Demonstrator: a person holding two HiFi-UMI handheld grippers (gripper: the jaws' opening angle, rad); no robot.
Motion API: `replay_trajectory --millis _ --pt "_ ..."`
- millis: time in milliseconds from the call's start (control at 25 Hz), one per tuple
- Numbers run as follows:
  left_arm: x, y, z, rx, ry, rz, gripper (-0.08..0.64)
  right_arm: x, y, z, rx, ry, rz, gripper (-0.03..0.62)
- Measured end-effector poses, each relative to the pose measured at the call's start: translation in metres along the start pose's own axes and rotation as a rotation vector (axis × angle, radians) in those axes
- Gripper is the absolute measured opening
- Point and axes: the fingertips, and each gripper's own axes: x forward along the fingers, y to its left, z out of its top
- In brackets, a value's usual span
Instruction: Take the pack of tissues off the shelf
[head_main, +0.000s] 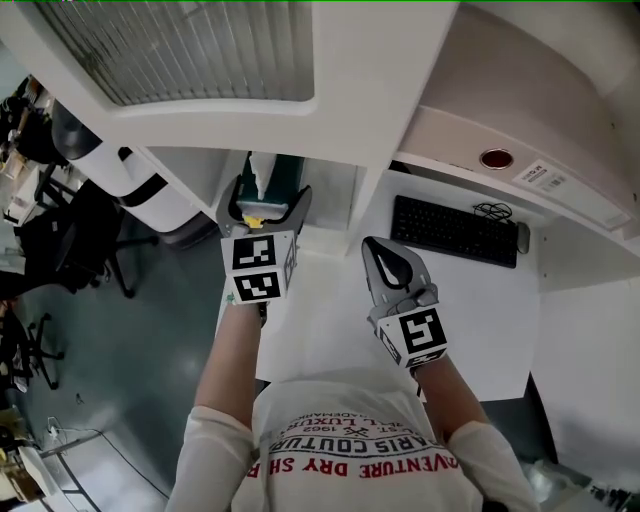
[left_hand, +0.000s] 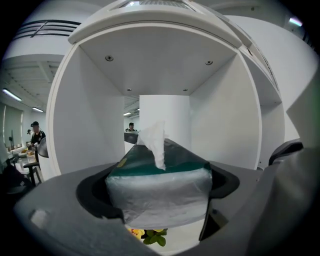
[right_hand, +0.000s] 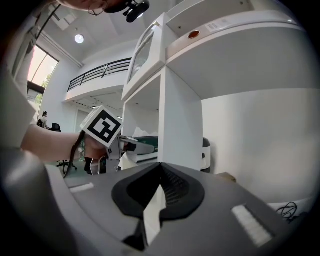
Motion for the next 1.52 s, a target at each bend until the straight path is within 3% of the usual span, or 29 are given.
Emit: replay_trajectory --millis 360,680,880,1120,1520 --pt "0.003 0.006 -0.002 -0.036 0.006 0.009 0.450 -0.005 -0.012 -0.004 0.007 0.014 -0.036 0.000" --pt "-0.013 0.001 0.001 0.006 -0.017 -0.025 0.433 -0.016 -0.003 0.001 -0.012 0.023 -0.080 0.000" --pt "-0.048 0.000 0.013 0.006 -0.053 -0.090 0.434 -0.027 0.015 0.012 -0.032 0.017 -0.103 0.000" --pt "-0.104 -0.005 0.024 0.066 -0.088 -0.192 0.436 -0.039 0.042 0.023 -0.031 -0.002 -0.140 0.000" --pt "-0.203 0.012 0.013 0.065 -0.186 -0.312 0.437 -0.069 0.102 0.029 -0.018 -0.037 -0.176 0.000"
